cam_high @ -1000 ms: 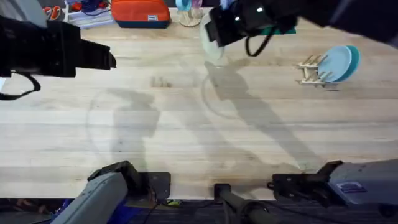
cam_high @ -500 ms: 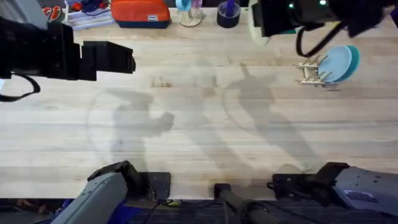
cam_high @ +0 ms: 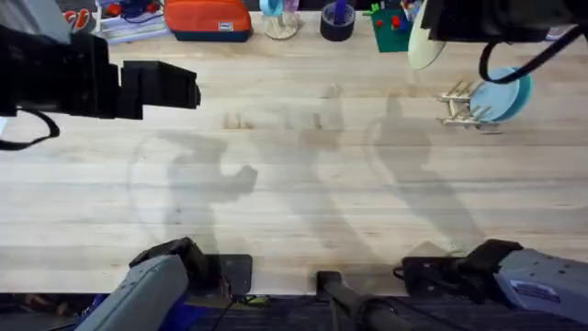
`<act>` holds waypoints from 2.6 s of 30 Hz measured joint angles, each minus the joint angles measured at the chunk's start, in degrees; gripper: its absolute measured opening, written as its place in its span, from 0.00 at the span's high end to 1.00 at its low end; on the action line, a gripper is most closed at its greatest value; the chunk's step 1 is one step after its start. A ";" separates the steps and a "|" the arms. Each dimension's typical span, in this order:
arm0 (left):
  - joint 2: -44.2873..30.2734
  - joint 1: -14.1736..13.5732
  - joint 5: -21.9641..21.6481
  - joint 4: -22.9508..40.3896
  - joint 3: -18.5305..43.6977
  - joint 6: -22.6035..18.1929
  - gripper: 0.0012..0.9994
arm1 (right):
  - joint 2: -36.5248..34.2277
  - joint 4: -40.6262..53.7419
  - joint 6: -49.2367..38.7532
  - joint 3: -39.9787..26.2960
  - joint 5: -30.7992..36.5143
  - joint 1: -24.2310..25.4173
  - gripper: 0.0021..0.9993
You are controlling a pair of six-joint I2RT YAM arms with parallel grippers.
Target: Pick up the plates from the table one by one and place each into a slot on the dish rack.
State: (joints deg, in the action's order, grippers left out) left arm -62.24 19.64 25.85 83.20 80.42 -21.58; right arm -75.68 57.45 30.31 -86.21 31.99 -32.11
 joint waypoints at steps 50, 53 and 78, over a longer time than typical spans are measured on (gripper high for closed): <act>-0.02 0.00 0.00 0.00 0.00 0.00 0.01 | 6.58 17.64 6.73 0.00 11.06 2.54 0.97; -0.02 0.00 0.00 0.00 0.00 -0.02 0.01 | 6.58 17.66 5.15 0.00 10.89 5.12 0.97; -0.02 0.00 0.00 0.00 0.00 0.00 0.01 | 6.56 8.09 -13.99 3.47 3.13 19.00 0.97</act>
State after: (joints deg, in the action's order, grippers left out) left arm -62.26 19.64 25.85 83.20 80.42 -21.58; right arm -69.12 65.54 16.32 -82.74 35.11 -13.11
